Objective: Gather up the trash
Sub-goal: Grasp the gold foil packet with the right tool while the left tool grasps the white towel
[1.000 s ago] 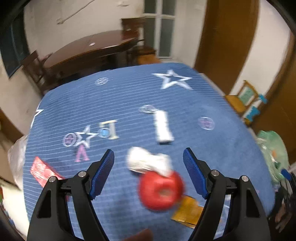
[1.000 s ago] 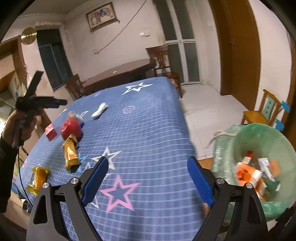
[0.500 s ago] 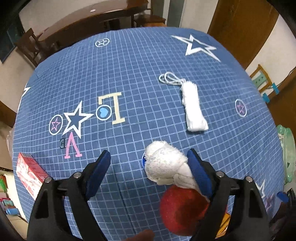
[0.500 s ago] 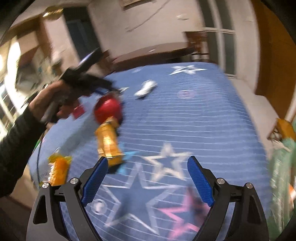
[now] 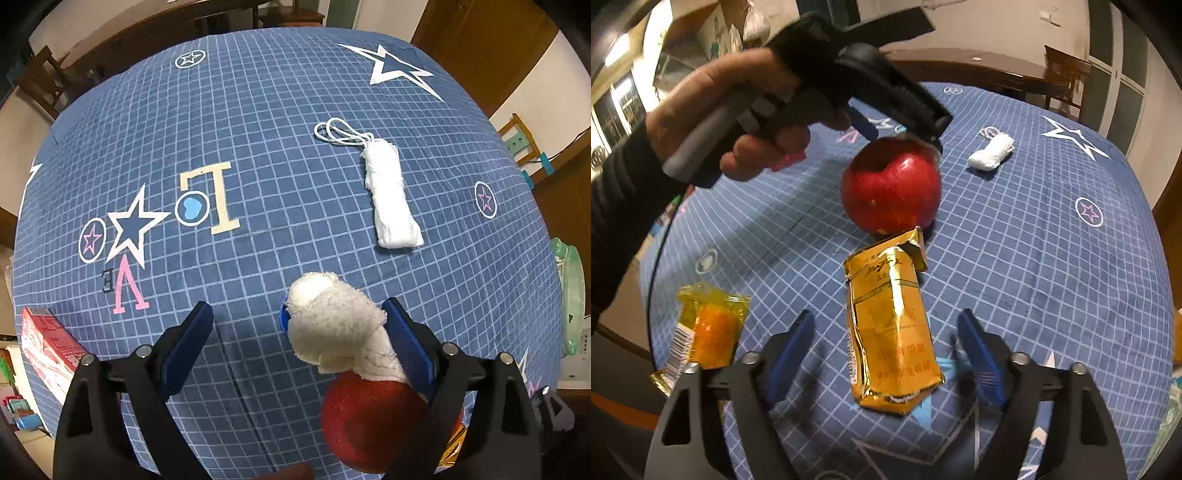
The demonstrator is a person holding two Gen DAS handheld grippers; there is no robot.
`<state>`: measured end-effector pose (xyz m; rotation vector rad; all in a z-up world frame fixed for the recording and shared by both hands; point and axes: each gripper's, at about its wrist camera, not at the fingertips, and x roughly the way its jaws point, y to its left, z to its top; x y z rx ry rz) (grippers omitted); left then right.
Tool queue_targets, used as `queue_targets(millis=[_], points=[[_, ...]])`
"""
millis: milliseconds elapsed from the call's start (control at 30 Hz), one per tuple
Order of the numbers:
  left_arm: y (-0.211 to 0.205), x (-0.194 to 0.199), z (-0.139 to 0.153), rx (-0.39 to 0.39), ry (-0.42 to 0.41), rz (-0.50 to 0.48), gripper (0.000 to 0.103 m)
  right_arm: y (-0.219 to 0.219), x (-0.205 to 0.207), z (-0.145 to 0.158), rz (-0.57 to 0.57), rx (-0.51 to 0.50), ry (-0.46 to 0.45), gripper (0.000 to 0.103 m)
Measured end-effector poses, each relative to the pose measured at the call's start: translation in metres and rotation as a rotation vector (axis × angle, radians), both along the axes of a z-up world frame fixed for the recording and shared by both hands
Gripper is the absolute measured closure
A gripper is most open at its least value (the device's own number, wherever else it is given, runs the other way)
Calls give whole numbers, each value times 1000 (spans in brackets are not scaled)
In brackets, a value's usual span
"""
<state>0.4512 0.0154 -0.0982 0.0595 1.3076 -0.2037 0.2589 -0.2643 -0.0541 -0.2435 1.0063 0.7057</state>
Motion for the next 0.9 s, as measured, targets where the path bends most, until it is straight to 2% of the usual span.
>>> queue_targets(millis=[67,300,367,433,533,667,767,900], points=[[1,3,-3,-13,8,3,14,1,1,-4,-3,-19,-2,40],[8,5,-13,-68,12,24,16,2,2,-12,-26,-35,-5,44],[11,3,-15,-101,18,31,24,3,1,-13,-27,-32,-8,46],[10,0,-16,-110,15,35,26,4,2,-15,-28,-31,-7,46],[6,-1,-17,-125,12,30,33,3,0,-16,-32,-30,-6,56],[-5,-4,-14,-136,2,11,55,-1,3,-15,-57,-22,-24,58],[-8,-5,-11,-144,-16,2,63,-5,4,-13,-74,-5,-31,59],[-6,-7,-4,-164,-53,9,66,-10,2,-8,-96,23,-48,61]])
